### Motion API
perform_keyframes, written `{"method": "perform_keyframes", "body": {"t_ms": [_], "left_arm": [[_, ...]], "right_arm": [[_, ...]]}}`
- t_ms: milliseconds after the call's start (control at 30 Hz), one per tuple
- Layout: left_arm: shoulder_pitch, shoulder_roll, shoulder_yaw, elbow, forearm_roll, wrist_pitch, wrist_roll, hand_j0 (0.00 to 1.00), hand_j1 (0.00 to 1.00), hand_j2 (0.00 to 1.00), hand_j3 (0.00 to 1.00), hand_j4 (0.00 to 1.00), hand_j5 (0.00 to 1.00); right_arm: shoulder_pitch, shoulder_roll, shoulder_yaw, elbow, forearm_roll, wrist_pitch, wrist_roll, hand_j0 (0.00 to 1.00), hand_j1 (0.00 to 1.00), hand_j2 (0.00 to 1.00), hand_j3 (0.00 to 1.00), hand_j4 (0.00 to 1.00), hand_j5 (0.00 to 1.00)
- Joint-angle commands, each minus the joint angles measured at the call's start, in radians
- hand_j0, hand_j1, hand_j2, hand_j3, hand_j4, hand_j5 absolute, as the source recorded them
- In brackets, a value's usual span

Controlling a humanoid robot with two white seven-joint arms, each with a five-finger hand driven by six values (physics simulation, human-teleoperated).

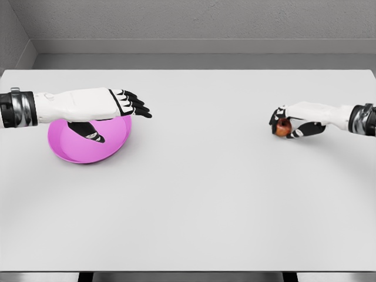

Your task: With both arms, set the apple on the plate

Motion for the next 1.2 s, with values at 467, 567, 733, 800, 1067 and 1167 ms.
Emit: {"method": "perform_keyframes", "body": {"t_ms": [467, 567, 733, 800, 1067, 1167], "left_arm": [[0.000, 0.001, 0.001, 0.000, 0.006, 0.002, 0.000, 1.00, 1.00, 1.00, 1.00, 1.00, 1.00], [0.000, 0.001, 0.001, 0.000, 0.006, 0.002, 0.000, 1.00, 1.00, 1.00, 1.00, 1.00, 1.00], [0.003, -0.010, 0.002, 0.000, 0.006, 0.002, 0.000, 1.00, 1.00, 1.00, 1.00, 1.00, 1.00], [0.011, -0.053, 0.034, -0.001, 0.005, 0.002, -0.036, 1.00, 1.00, 1.00, 1.00, 1.00, 1.00], [-0.169, -0.280, -0.173, 0.006, -0.049, 0.002, -0.088, 1.00, 1.00, 1.00, 1.00, 1.00, 1.00], [-0.170, -0.354, -0.173, 0.031, -0.156, 0.002, -0.121, 1.00, 1.00, 1.00, 1.00, 1.00, 1.00]], "right_arm": [[-0.071, 0.199, 0.073, -0.023, -0.037, 0.008, -0.001, 0.73, 0.73, 0.73, 0.73, 0.73, 0.73], [-0.063, 0.159, -0.015, 0.046, -0.037, -0.023, -0.001, 1.00, 1.00, 1.00, 1.00, 1.00, 1.00], [-0.012, 0.104, -0.151, 0.087, -0.039, -0.023, -0.001, 1.00, 1.00, 1.00, 1.00, 1.00, 1.00], [0.021, 0.102, -0.220, 0.098, -0.039, -0.023, -0.001, 1.00, 1.00, 1.00, 1.00, 1.00, 1.00], [0.023, 0.049, -0.280, 0.087, -0.042, -0.023, -0.001, 1.00, 1.00, 1.00, 1.00, 1.00, 1.00], [0.025, 0.033, -0.279, 0.087, -0.042, -0.023, -0.001, 1.00, 1.00, 1.00, 1.00, 1.00, 1.00]]}}
